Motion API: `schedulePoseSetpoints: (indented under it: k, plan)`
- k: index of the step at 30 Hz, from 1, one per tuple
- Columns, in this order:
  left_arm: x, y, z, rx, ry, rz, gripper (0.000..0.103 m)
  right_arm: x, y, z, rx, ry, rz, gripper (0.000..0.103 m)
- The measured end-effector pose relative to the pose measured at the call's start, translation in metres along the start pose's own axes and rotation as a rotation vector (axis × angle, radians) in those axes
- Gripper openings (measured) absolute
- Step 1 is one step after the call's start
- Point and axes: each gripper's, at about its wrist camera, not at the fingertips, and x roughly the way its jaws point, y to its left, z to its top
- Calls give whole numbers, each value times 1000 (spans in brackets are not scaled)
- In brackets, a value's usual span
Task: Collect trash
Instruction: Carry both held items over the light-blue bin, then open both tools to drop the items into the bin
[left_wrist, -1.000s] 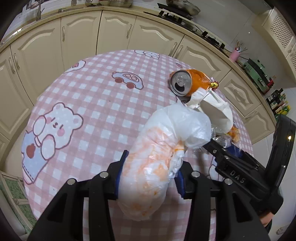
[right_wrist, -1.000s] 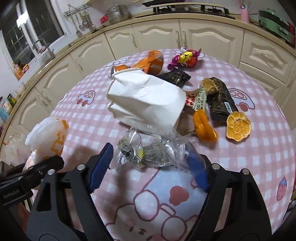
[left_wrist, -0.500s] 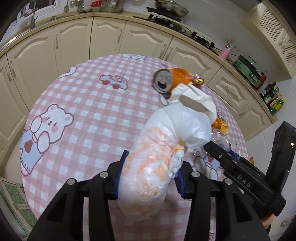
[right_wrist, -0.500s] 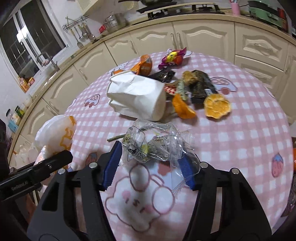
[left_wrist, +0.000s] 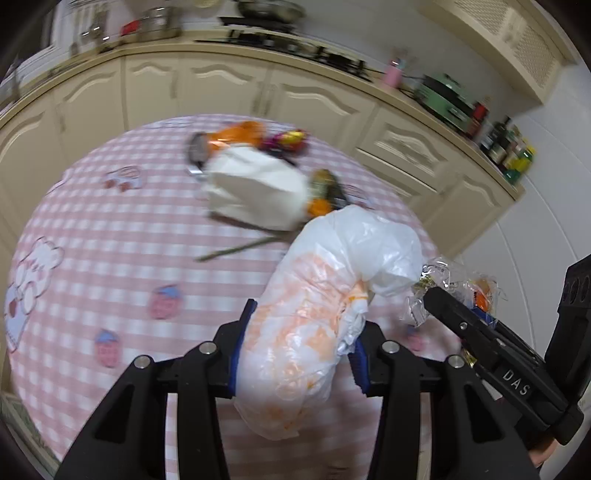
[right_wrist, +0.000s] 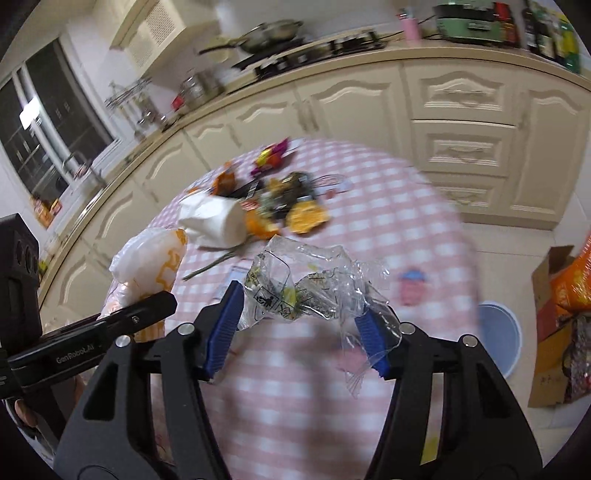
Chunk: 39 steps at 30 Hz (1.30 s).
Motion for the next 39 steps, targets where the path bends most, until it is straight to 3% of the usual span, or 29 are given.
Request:
schedulePoseSetpoints:
  k: [14, 24, 30, 39]
  plan:
    - [40, -178, -14, 260, 82, -125, 44, -91, -152, -21, 274, -160, -137, 59]
    - [98, -301, -51, 448, 215, -186, 45, -138, -253, -61, 476, -208, -289, 59]
    - [137, -340, -69, 499, 302, -183, 45, -144, -295, -78, 556, -189, -350, 59]
    - [191, -361, -74, 490, 370, -120, 47, -125, -332, -89, 617, -118, -376, 59]
